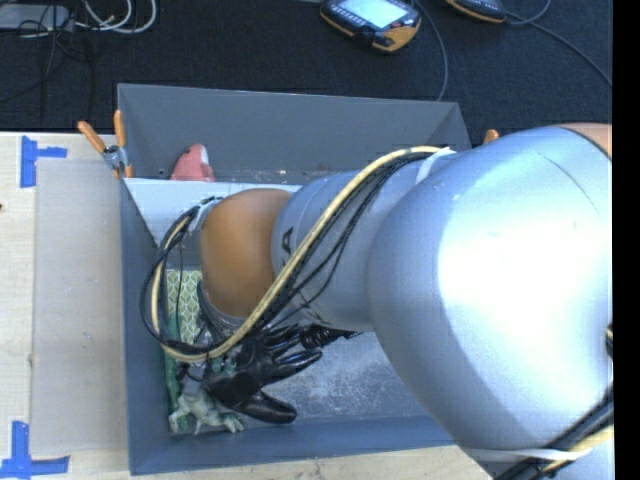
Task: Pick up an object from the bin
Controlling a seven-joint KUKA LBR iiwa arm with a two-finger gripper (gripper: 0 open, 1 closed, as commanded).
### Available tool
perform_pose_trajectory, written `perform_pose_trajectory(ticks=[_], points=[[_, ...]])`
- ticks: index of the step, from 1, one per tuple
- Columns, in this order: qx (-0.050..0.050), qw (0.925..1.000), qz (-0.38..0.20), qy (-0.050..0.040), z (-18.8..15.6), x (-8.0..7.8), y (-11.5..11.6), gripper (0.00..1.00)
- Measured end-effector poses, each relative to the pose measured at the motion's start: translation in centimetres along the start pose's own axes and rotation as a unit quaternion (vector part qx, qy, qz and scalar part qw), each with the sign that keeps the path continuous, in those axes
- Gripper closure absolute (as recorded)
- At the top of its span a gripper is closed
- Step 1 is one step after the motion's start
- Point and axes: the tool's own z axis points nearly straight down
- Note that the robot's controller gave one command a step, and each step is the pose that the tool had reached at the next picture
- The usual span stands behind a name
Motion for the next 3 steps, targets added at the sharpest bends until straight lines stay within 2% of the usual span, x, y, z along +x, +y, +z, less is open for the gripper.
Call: perform_pose_trajectory(ticks=[1, 2, 3], points=[[-0.006, 0.9992, -0.038, -0.0078, -0.3, 0.3, -3.1, 0.00], [-0.010, 0.9996, 0.023, -0.0141, -0.4, 3.3, -4.1, 1.00], [-0.010, 0.9996, 0.023, -0.0140, -0.4, 3.3, -4.1, 1.00]])
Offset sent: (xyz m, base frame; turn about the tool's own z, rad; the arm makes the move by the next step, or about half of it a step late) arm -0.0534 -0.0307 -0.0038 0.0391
